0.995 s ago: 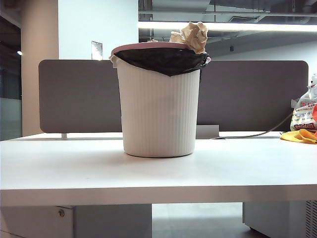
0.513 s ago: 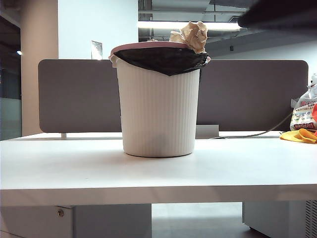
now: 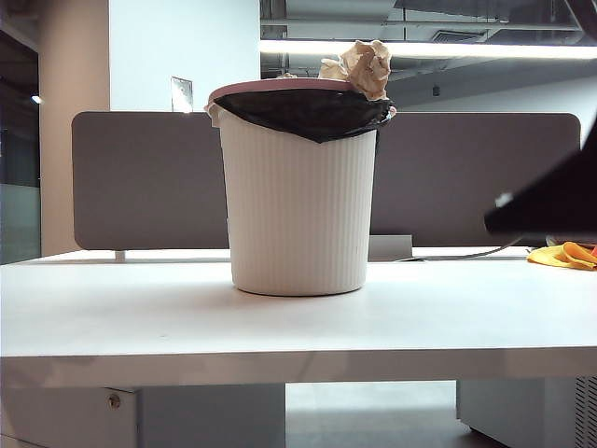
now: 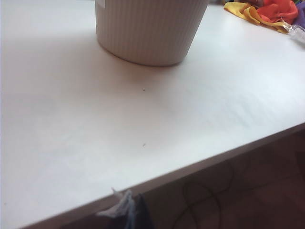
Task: Pick up all the trash on the table and put it in the trash can.
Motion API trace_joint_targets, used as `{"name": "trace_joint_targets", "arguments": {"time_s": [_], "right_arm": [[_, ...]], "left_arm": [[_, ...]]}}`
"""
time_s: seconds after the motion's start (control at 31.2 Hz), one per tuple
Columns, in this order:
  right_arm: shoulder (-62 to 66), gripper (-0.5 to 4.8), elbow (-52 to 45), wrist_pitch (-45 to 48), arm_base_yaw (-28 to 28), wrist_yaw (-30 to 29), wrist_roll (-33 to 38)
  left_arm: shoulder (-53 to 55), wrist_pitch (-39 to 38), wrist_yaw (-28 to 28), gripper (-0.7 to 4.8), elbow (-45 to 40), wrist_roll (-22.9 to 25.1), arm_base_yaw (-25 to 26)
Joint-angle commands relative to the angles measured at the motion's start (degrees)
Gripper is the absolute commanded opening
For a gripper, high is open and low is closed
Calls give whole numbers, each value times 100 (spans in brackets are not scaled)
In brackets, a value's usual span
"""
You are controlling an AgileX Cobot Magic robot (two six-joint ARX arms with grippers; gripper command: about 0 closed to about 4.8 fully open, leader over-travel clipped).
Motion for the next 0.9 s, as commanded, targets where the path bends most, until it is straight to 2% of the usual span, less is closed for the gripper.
{"name": "trace_joint_targets", "arguments": {"time_s": [0.03,0.19,0.32,0.38,0.8,0.9], "right_arm": [[-2,-8,-184,431,4,2,254],[0,-7,-225,249,4,24,234],[0,8,-225,173,2,26,245],[0,73,-225,31,0,24,236],[-109,77,-225,-140,2,15,232],[-713,77,-225,-511,-107,2,234]], "left_arm": [[-13,431,-22,-5,-136,13,2],[-9,411,-151,-5,-170,533,4],[-11,385,-170,-4,-170,345,4],[-11,356,-170,-4,-170,350,4],[-59,334,-170,-4,-170,350,39],[-140,358,157,-4,-168,350,372]]}}
